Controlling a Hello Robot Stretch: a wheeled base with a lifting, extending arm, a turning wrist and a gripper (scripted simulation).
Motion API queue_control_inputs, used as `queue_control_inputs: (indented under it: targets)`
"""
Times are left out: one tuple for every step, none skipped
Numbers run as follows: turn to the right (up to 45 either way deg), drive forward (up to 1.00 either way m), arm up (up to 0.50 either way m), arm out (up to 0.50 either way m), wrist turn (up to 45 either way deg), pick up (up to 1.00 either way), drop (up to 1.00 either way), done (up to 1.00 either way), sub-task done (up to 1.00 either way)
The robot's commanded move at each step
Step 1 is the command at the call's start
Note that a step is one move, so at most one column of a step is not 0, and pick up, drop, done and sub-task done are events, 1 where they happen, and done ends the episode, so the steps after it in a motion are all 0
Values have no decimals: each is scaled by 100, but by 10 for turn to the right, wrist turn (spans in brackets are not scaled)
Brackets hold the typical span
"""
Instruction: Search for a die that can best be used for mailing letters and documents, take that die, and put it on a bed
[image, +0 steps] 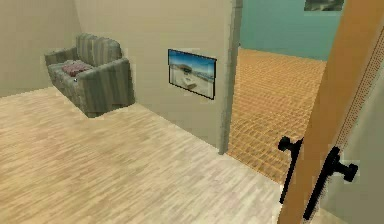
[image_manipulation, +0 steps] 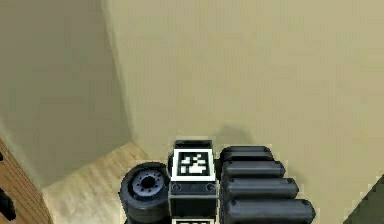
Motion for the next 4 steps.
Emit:
queue_control_inputs:
  targets:
    - [-30,0,0,0,0,0,0,0,0]
    - [0,65,0,0,0,0,0,0,0]
    - [0,10,0,0,0,0,0,0,0]
    - [450,0,0,0,0,0,0,0,0]
